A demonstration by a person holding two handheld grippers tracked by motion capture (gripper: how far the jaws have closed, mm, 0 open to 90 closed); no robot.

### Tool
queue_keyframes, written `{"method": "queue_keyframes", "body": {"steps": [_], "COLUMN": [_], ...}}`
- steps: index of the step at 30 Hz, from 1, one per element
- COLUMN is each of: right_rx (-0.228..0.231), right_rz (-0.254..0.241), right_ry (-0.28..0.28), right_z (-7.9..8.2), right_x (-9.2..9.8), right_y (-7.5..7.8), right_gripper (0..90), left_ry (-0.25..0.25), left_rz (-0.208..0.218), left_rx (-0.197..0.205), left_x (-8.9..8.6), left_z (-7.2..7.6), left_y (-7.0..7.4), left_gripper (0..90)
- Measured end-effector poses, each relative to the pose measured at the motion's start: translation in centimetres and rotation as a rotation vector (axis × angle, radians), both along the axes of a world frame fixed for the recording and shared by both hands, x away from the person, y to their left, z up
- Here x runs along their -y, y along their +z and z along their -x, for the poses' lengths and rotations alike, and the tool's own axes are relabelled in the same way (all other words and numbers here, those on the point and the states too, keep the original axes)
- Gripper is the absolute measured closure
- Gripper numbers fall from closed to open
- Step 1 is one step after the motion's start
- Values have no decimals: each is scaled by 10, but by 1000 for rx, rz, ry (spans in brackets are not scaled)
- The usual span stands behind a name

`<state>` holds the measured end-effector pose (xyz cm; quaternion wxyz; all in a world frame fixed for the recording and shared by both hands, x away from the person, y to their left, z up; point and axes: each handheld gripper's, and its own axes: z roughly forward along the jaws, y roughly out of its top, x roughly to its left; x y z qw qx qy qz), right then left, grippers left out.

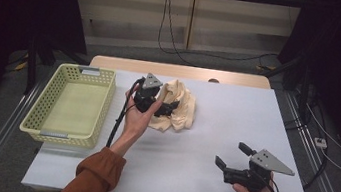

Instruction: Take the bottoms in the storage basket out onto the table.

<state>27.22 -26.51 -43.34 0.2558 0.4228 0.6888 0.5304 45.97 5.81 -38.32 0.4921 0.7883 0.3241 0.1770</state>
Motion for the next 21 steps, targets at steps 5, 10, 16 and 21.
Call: {"method": "queue_keyframes", "body": {"steps": [5,10,16,21], "right_rx": [0,-1,2,1], "right_rz": [3,1,-1,-1], "right_ry": [1,0,-1,-2], "right_z": [0,0,1,0], "right_x": [0,0,0,0], "right_y": [0,0,0,0], "right_gripper": [44,43,43,43], "left_ry": [6,-17,-8,-13], "left_rz": [12,6,-12,-18], "left_rx": [10,1,27,21], "left_x": [-4,-7,-9,-13], "left_z": [2,5,11,13], "left_y": [5,8,15,19], "left_gripper": [51,48,42,40]}}
